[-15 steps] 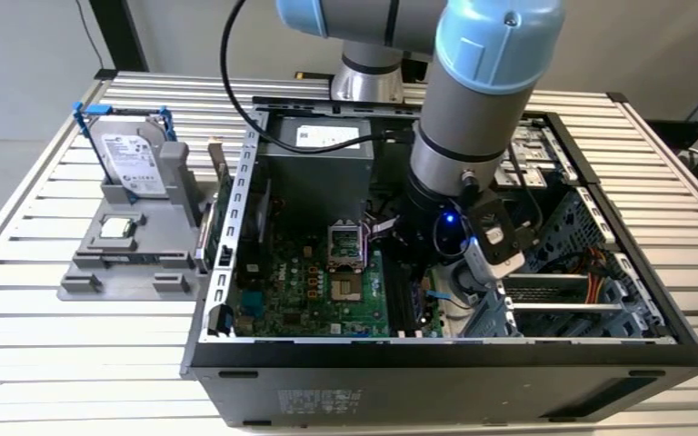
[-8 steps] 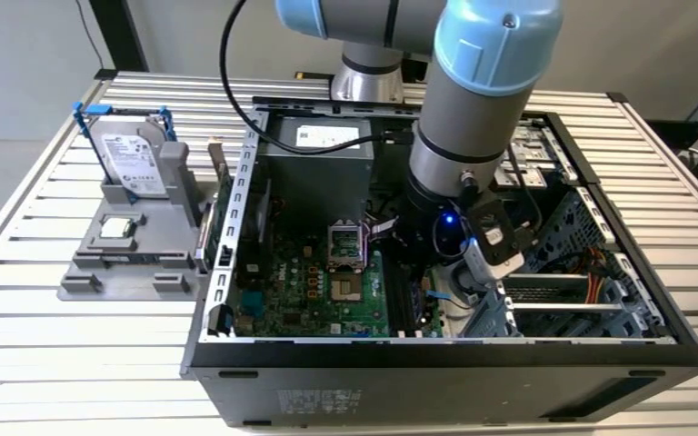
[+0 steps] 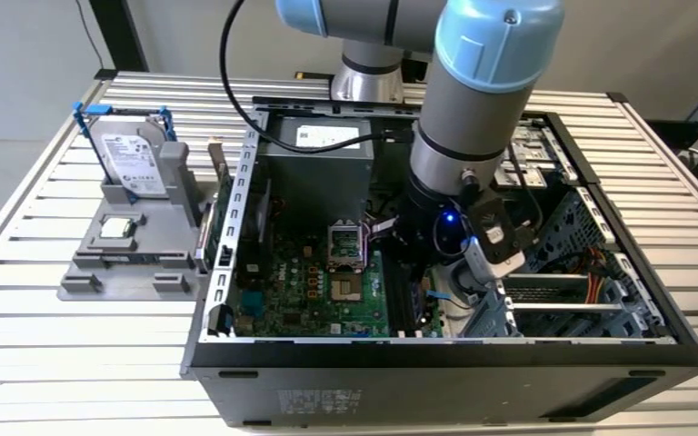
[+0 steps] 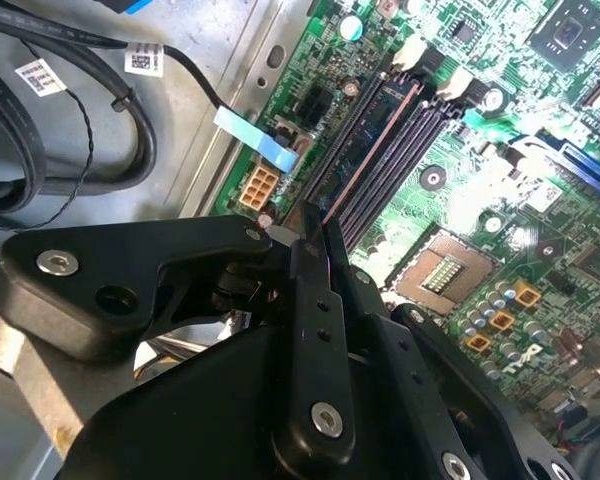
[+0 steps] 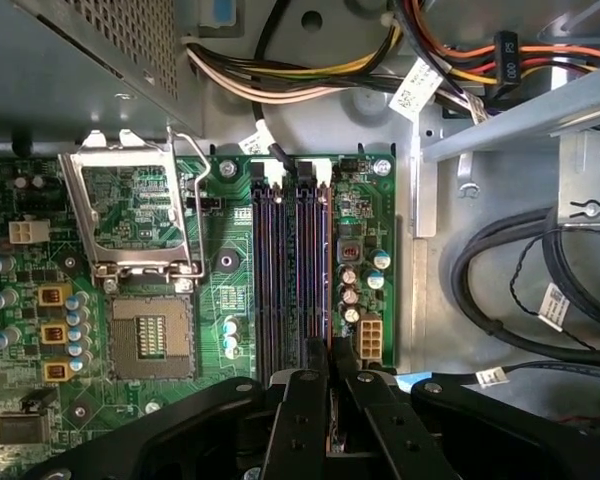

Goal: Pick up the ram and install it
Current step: 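Insert the ram into the slot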

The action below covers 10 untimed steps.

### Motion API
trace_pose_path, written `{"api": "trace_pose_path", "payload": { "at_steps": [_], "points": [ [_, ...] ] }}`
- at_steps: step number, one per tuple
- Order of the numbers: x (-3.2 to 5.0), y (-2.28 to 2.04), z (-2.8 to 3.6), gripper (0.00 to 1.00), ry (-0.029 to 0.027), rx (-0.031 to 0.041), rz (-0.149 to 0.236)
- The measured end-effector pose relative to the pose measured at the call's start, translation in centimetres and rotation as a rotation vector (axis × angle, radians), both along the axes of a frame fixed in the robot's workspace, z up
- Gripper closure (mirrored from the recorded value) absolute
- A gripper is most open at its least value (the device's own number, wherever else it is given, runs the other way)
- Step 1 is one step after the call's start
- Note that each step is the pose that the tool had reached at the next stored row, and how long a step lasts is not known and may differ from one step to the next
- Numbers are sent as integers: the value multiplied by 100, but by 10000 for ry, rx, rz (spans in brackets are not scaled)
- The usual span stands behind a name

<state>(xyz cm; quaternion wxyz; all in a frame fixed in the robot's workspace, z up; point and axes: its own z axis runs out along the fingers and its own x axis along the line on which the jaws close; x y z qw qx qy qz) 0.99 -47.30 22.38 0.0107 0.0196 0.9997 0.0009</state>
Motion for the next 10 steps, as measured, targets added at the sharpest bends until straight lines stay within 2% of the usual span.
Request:
{"api": "trace_pose_path", "payload": {
  "at_steps": [3, 7, 10],
  "points": [
    [0, 1, 19, 100, -2, -27, 0],
    [0, 0, 21, 100, 1, -215, 0],
    [0, 11, 13, 100, 0, -232, 0]
  ]
}}
